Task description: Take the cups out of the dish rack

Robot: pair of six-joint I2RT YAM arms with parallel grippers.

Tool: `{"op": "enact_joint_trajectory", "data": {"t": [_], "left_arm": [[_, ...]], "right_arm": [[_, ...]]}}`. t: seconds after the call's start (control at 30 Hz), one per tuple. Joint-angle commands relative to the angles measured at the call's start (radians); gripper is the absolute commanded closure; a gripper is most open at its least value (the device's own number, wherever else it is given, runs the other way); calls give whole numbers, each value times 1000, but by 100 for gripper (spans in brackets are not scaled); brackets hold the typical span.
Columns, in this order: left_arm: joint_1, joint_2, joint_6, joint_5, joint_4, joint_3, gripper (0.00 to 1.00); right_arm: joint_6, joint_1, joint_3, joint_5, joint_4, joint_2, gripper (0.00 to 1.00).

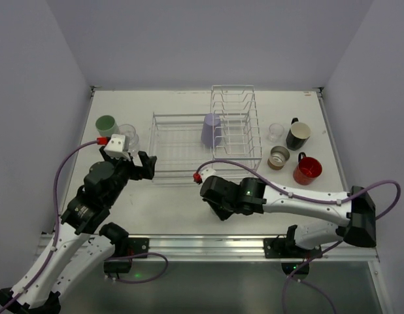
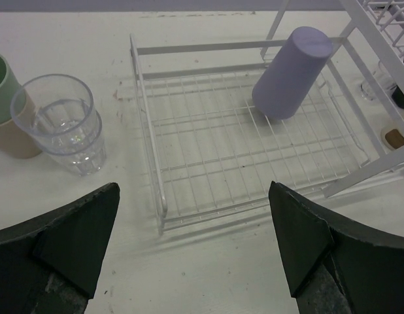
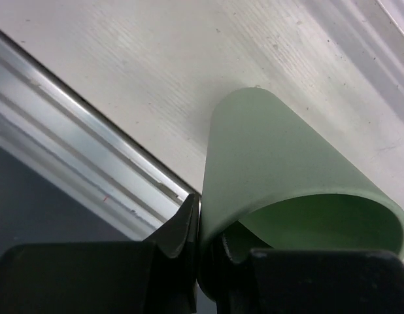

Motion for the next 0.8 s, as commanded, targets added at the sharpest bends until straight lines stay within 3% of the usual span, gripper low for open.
{"op": "enact_joint_trajectory", "data": {"t": [0.0, 0.2, 0.3, 0.4, 0.43, 0.47, 0.77], "left_arm": [[6, -13, 37, -4, 11, -6, 0], [9, -16, 44, 31, 18, -11, 0], [9, -12, 44, 37, 19, -11, 0], [12, -10, 46, 42, 21, -11, 0], [12, -9, 44, 43, 22, -11, 0], [15, -9, 46, 48, 24, -11, 0], [21, 28, 24, 138, 73, -3, 0]], "right_arm": [[-43, 13, 63, 105, -35, 72, 100], [-61, 13, 79, 136, -1, 173, 98], [-67, 14, 84, 139, 2, 198, 92], [-75, 20, 90, 137, 5, 209, 78], [-75, 26, 93, 142, 2, 210, 67], [-77, 30, 102, 145, -1, 209, 62], [-74, 56, 167, 154, -1, 82, 31]]}}
